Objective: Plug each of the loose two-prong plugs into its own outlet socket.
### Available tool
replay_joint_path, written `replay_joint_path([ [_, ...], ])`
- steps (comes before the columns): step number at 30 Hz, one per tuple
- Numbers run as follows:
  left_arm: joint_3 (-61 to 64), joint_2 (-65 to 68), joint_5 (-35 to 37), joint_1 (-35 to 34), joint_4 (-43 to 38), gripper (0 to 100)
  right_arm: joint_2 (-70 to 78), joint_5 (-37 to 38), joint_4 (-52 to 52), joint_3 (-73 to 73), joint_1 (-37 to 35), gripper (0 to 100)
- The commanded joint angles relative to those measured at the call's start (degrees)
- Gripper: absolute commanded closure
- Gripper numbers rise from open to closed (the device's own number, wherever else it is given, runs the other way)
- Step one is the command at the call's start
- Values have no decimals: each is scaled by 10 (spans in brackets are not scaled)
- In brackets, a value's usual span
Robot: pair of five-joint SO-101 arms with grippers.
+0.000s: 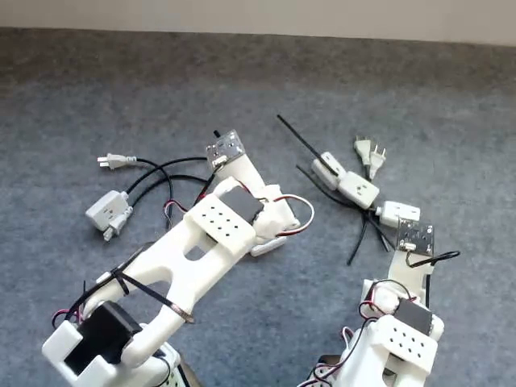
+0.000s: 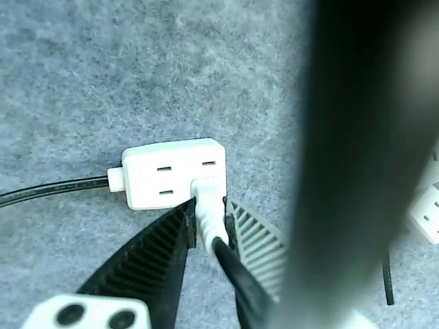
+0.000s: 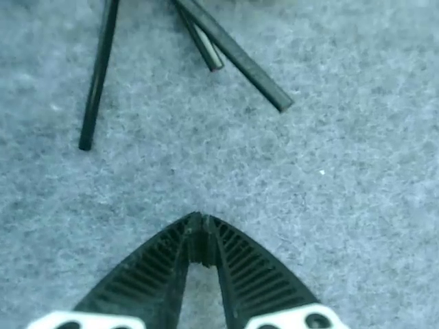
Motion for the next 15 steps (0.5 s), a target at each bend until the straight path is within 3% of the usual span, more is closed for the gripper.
replay_joint_path([
  [1,-3,-20,3,8,-9,993,-4,3,-9,-1,2,991],
  [15,-22,70,-25,20,-51,993,-4,3,-9,-1,2,991],
])
